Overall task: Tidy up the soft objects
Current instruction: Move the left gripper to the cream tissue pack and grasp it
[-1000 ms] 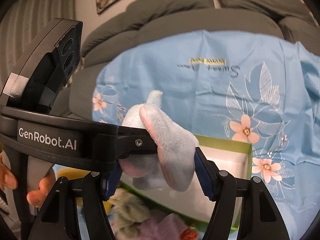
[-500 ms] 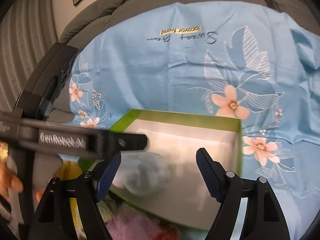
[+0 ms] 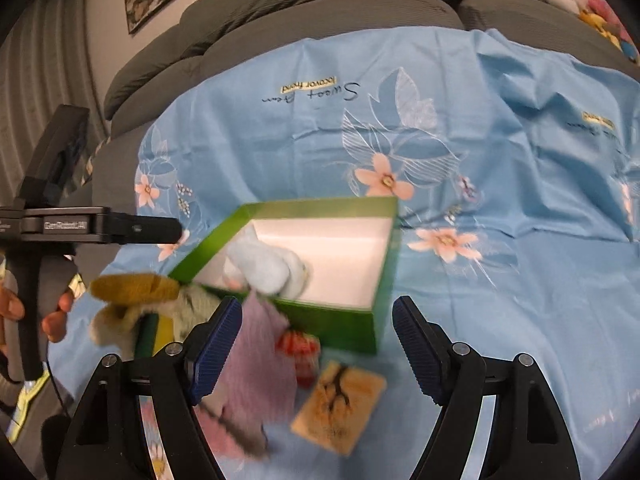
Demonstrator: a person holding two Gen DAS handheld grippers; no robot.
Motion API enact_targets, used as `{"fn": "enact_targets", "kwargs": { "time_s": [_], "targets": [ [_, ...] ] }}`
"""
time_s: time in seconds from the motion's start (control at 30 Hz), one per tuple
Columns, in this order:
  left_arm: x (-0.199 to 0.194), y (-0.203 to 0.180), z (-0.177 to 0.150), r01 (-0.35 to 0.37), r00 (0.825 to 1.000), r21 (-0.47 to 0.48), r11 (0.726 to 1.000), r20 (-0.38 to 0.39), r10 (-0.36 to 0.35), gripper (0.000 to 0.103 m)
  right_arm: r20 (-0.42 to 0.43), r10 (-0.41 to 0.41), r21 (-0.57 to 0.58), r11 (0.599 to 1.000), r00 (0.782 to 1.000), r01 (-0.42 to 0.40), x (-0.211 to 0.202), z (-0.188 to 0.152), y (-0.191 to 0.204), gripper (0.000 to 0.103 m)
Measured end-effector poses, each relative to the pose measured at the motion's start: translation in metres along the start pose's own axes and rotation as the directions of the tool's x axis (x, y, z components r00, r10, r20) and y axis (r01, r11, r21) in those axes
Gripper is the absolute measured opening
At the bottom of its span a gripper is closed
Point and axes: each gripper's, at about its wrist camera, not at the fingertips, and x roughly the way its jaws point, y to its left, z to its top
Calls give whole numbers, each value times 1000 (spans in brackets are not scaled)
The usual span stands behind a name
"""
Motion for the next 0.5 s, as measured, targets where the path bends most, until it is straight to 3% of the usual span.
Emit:
{"fn": "enact_targets", "kwargs": {
  "time_s": [0.23,0.37,0.5],
  "targets": [
    [-4,-14,-49,68,996,-7,998,-54,-69,102,-70,-64,-15,998,996,63,-17,-36,7,79],
    [0,-22,-68,71,995,13,997,-73,-70,102,-138,-60,46,997,989,67,-6,-60,7,79],
    [6,-25,-77,77,992,10,997,-97,-76,102,-181,-176,12,983,968,181,13,-78,12,79]
  ]
}}
